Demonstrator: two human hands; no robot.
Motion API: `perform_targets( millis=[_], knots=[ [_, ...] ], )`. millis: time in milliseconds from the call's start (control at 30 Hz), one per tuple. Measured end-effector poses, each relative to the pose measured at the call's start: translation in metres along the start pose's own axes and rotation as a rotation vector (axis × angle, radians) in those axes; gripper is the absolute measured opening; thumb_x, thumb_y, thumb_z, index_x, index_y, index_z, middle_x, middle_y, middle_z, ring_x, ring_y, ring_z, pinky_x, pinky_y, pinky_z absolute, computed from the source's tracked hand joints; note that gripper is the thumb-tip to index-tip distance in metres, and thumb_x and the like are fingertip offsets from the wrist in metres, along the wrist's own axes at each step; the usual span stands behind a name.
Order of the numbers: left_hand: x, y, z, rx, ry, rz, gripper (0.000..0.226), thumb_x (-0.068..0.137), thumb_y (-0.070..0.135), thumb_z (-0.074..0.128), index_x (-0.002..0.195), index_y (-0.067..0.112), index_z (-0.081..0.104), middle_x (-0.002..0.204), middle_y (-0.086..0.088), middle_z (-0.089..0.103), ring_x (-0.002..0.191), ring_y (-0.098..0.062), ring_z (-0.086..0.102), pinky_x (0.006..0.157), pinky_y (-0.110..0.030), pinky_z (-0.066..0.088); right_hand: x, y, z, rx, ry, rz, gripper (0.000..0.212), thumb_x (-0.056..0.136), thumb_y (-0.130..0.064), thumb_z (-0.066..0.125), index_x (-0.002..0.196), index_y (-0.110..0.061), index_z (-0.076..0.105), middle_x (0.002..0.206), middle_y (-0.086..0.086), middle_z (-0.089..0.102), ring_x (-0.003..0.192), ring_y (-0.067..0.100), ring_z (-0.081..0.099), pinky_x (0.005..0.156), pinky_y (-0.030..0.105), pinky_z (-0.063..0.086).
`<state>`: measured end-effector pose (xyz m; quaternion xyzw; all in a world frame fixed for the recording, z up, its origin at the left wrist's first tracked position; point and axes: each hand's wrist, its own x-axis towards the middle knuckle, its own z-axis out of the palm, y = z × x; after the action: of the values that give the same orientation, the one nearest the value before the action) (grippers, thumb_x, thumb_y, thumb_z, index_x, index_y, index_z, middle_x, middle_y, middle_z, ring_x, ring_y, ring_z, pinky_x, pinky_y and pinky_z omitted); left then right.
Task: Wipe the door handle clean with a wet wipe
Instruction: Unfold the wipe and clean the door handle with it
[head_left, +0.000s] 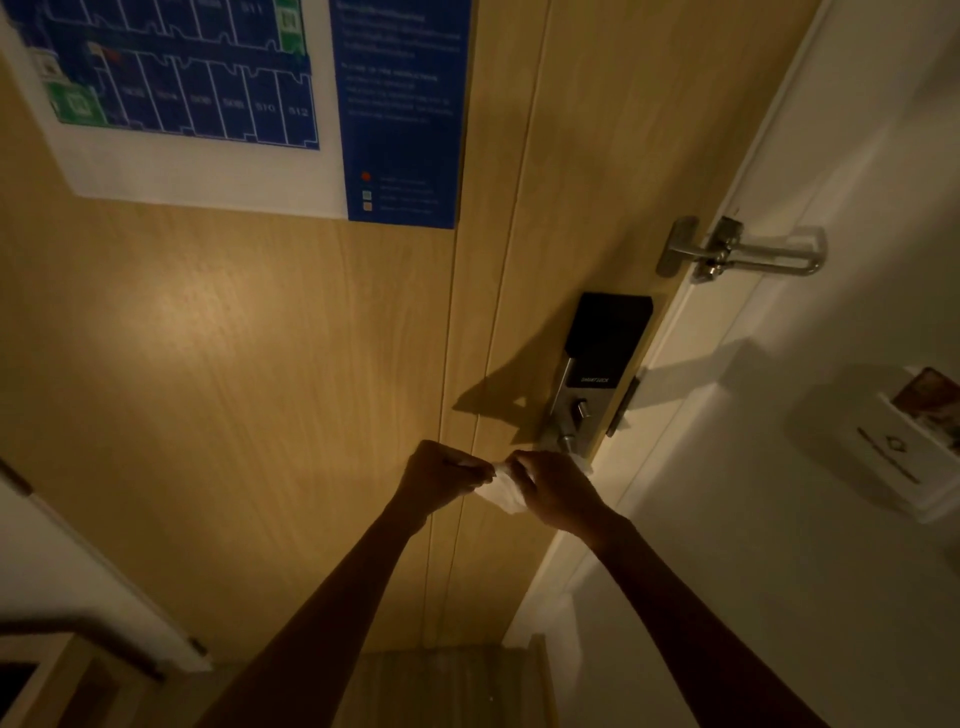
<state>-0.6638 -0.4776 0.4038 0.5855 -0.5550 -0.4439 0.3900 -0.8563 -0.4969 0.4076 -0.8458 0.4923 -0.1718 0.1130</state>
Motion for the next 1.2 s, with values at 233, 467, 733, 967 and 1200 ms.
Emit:
perform_targets(
  millis=[233,467,733,967,1200],
  knots=[
    [-0.001,0.002,0.002,0.01,0.035,-0.04,0.008,0.074,0.012,0.078,0.082,0.015,0.079,0.077,0.002,0.077,0.073,-0.008,0.073,0.071,-0.018,0.057,0.001,-0.009,0.003,-0.051,-0.024,-0.054,0.026,0.1,-0.032,0.044,0.107,-0.017,0.063,0.099,-0.001,0.07,0.09,0.011,0.067,0.088,0.024,0.052],
    [-0.001,0.0,0.002,0.049,0.038,-0.042,0.011,0.073,0.014,0.08,0.084,0.015,0.079,0.077,0.001,0.077,0.072,-0.009,0.073,0.073,-0.021,0.059,-0.004,0.004,-0.009,-0.088,-0.036,-0.033,0.031,0.099,-0.034,0.045,0.118,-0.016,0.061,0.113,0.001,0.068,0.104,0.014,0.063,0.093,0.023,0.046],
    [0.003,0.002,-0.002,0.122,-0.01,0.005,0.012,0.073,0.013,0.08,0.084,0.016,0.078,0.075,0.003,0.075,0.072,-0.008,0.072,0.076,-0.022,0.058,0.001,0.007,-0.015,-0.077,-0.162,-0.071,0.03,0.099,-0.027,0.047,0.127,-0.019,0.056,0.123,0.0,0.066,0.11,0.017,0.063,0.096,0.031,0.051],
    [0.01,0.005,-0.008,0.154,-0.031,0.03,0.014,0.074,0.01,0.079,0.088,0.013,0.078,0.082,-0.004,0.076,0.076,-0.015,0.073,0.08,-0.03,0.06,-0.002,0.01,-0.01,-0.103,-0.114,-0.132,0.032,0.1,-0.029,0.042,0.123,-0.012,0.057,0.111,0.005,0.068,0.1,0.017,0.065,0.093,0.03,0.051],
    [0.008,0.007,-0.009,0.076,-0.064,-0.051,0.016,0.074,0.01,0.079,0.09,0.012,0.077,0.087,-0.005,0.077,0.079,-0.01,0.074,0.073,-0.016,0.057,0.0,-0.007,0.009,0.017,0.025,-0.125,0.027,0.098,-0.027,0.05,0.115,-0.012,0.064,0.105,0.004,0.072,0.096,0.014,0.068,0.089,0.024,0.051]
  ],
)
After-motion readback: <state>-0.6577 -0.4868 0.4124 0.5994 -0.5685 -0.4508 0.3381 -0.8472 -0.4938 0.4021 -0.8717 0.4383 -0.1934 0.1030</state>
